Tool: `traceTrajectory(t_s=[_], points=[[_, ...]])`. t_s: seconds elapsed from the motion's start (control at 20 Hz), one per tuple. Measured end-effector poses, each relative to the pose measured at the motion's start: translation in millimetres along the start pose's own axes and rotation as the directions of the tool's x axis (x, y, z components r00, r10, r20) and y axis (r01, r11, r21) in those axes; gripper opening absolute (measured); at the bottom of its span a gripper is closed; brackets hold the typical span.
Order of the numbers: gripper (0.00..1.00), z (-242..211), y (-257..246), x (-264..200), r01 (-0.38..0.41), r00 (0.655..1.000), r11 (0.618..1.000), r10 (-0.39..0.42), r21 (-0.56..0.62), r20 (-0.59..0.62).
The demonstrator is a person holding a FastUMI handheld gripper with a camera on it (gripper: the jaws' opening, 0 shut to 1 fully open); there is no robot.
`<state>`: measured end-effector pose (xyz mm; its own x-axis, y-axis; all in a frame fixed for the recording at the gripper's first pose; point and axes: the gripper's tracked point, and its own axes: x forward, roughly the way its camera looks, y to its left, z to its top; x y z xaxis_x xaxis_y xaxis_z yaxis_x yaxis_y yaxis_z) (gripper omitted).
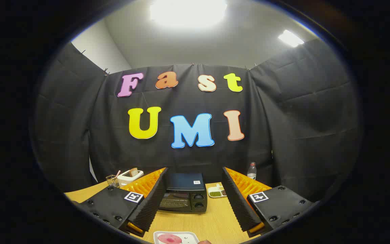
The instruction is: Open the toaster oven, put the food inside, and close the toaster oven door.
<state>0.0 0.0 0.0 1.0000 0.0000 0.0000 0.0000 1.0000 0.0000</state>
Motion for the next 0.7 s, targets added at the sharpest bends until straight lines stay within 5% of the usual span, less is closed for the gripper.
traceTrajectory(t_s=[0.7], points=[[0.98, 2.1, 15.9, 3.9, -0.016, 1.000, 1.000, 0.016, 0.010, 0.008]])
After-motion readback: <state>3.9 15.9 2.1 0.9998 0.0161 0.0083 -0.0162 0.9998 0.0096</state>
